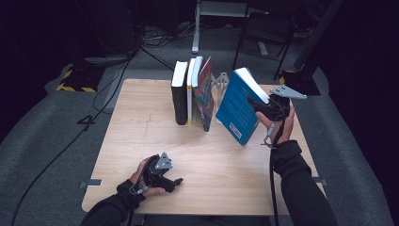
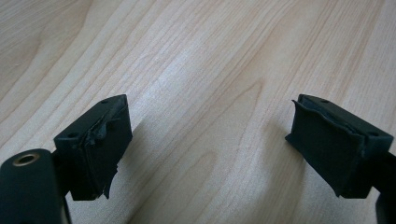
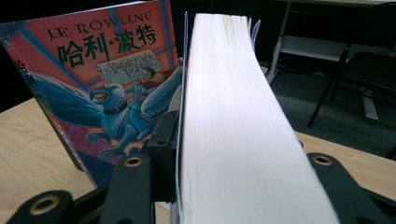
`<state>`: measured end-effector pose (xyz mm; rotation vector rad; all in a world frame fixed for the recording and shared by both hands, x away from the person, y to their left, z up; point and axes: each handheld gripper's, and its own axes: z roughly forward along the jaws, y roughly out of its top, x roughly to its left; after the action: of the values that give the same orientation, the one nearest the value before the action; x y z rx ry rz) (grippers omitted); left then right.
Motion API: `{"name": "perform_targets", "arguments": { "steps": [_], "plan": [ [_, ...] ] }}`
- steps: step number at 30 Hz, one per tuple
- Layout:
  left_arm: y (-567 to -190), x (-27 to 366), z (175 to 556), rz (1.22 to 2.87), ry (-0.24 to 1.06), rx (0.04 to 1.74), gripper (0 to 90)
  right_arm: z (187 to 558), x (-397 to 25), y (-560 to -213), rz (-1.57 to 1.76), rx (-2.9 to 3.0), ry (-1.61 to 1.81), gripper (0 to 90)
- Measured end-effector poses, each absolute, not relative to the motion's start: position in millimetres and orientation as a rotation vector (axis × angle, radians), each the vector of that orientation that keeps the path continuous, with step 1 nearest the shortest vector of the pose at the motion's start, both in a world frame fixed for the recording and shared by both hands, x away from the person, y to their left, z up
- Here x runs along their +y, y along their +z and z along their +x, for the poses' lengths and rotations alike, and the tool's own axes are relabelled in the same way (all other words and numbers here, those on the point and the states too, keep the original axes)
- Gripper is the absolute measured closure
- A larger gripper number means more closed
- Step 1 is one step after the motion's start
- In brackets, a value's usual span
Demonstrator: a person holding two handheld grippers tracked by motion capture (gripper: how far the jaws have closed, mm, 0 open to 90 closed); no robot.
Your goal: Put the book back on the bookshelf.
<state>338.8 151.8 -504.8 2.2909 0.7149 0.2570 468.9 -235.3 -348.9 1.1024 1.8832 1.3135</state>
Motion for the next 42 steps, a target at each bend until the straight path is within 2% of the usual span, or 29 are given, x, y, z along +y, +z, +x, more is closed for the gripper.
{"name": "perform_targets", "arguments": {
  "steps": [6,9,12,16,19,23,28,34,42],
  "plan": [
    [-505,152,339,2.292,0.260,0.715,13.2,470,-237,-358,1.113,1.904,1.325,50.4],
    [-505,152,339,2.292,0.259,0.715,13.1,469,-241,-363,1.128,1.905,1.343,45.0],
    [-505,152,339,2.292,0.259,0.716,13.1,469,-244,-369,1.139,1.911,1.359,43.6],
    [-505,152,339,2.292,0.259,0.715,13.1,465,-245,-390,1.176,1.909,1.368,38.7],
    [-505,152,339,2.292,0.260,0.715,13.1,461,-244,-411,1.206,1.919,1.369,39.0],
    [-505,152,338,2.292,0.262,0.716,13.3,458,-240,-444,1.225,1.941,1.342,42.0],
    [-505,152,338,2.291,0.263,0.719,13.5,460,-228,-475,1.241,1.946,1.309,51.3],
    [-505,152,338,2.291,0.263,0.719,13.5,457,-216,-480,1.226,1.863,1.274,59.3],
    [-505,152,338,2.292,0.260,0.715,13.6,465,-202,-482,1.240,1.802,1.257,60.4]
  ]
}}
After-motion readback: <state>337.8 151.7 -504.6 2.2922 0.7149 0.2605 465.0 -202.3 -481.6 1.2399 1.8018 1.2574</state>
